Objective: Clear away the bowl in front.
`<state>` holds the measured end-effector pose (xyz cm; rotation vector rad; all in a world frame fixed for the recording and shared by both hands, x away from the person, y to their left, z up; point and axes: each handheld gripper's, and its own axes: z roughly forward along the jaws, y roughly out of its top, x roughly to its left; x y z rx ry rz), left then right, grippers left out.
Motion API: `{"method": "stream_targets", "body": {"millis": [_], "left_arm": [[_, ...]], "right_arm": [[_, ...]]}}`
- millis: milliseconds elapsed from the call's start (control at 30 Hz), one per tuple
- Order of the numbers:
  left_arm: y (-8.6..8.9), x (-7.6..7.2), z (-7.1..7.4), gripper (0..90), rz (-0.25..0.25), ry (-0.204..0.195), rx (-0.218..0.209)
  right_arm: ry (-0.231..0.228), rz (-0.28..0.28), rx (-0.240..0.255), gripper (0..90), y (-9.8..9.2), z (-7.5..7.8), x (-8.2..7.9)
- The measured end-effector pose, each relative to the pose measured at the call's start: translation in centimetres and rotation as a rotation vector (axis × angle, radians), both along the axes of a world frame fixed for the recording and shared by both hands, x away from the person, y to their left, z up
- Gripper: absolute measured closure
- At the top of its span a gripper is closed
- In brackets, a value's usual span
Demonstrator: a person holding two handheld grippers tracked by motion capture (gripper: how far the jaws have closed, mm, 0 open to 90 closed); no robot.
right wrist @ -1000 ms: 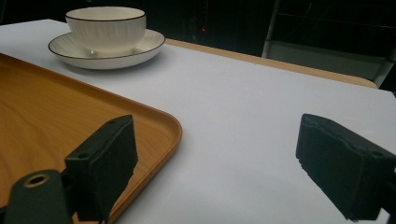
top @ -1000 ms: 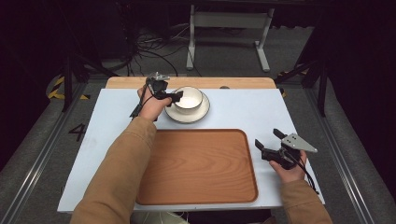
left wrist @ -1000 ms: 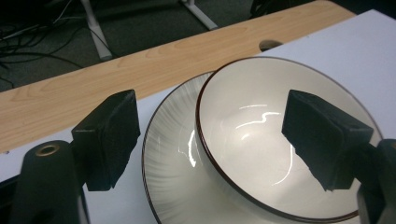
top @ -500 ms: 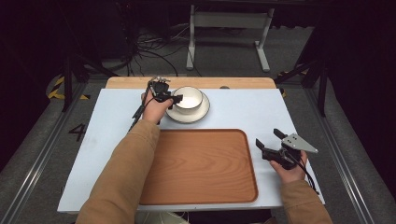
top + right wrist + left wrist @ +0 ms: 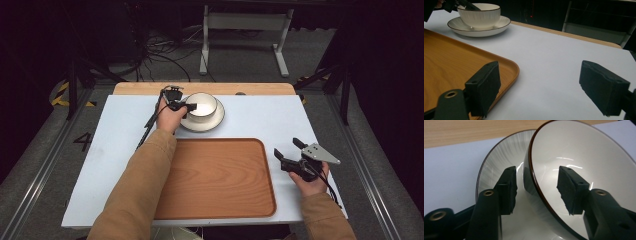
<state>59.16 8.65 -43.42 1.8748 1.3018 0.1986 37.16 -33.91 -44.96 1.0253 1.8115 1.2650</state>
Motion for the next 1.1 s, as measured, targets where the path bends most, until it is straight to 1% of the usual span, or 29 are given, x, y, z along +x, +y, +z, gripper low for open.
{"method": "stream_targets", "body": {"millis": [67, 100, 200, 267, 300, 333, 433, 567, 600, 633, 667, 700, 767, 833, 967, 1100], "left_arm": [[0.0, 0.1, -0.1, 55.6, -0.002, 0.016, -0.025], [-0.1, 0.0, -0.1, 57.3, 0.004, 0.019, -0.027], [-0.3, 0.0, 0.0, 60.5, 0.024, 0.014, -0.015], [-0.4, 0.0, -0.1, 62.7, 0.041, 0.008, -0.018], [-0.4, 0.0, -0.1, 63.7, 0.041, 0.008, -0.018], [-0.6, 0.0, 0.0, 66.2, 0.067, 0.002, -0.012], [-0.6, 0.1, 0.1, 69.8, 0.081, -0.001, -0.008], [-0.8, 0.3, 0.4, 78.0, 0.092, -0.005, 0.019], [-0.9, 0.3, 0.5, 79.5, 0.094, 0.002, 0.026], [-0.9, 0.3, 0.5, 79.6, 0.094, 0.002, 0.026], [-1.1, 0.3, 0.5, 79.7, 0.101, 0.004, 0.041], [-1.1, 0.3, 0.5, 79.9, 0.101, 0.004, 0.041], [-1.3, 0.3, 0.6, 80.2, 0.098, -0.001, 0.071], [-1.3, 0.2, 0.7, 80.5, 0.097, -0.003, 0.088], [-1.3, 0.1, 0.9, 81.3, 0.091, -0.008, 0.112], [-1.2, 0.0, 1.1, 82.1, 0.081, -0.008, 0.117]], "right_arm": [[0.0, -0.001, 0.002, 17.4, 0.0, 0.0, 0.0], [0.0, 0.0, 0.002, 17.5, 0.0, 0.0, 0.0], [0.0, 0.0, 0.001, 17.7, 0.0, 0.0, 0.0], [-0.001, 0.002, 0.0, 18.4, 0.0, 0.0, 0.0], [-0.001, 0.003, -0.002, 18.6, 0.0, 0.0, 0.0], [-0.004, 0.003, -0.004, 18.6, 0.0, 0.0, 0.0], [-0.006, 0.004, -0.003, 18.6, 0.0, 0.0, 0.0], [-0.005, 0.005, 0.004, 18.6, 0.0, 0.0, 0.0], [-0.006, 0.007, 0.004, 19.4, 0.0, 0.0, 0.0], [-0.007, 0.007, 0.004, 19.7, 0.0, 0.1, 0.0], [-0.008, 0.007, 0.004, 19.9, 0.0, 0.1, -0.1], [-0.008, 0.007, 0.004, 19.9, 0.0, 0.1, -0.1], [-0.011, 0.01, 0.001, 20.0, 0.0, 0.1, -0.1], [-0.012, 0.011, 0.0, 20.2, 0.0, 0.1, -0.1], [-0.012, 0.008, 0.0, 20.1, -0.1, 0.1, -0.1], [-0.012, 0.007, -0.001, 20.2, -0.1, 0.1, -0.1]]}}
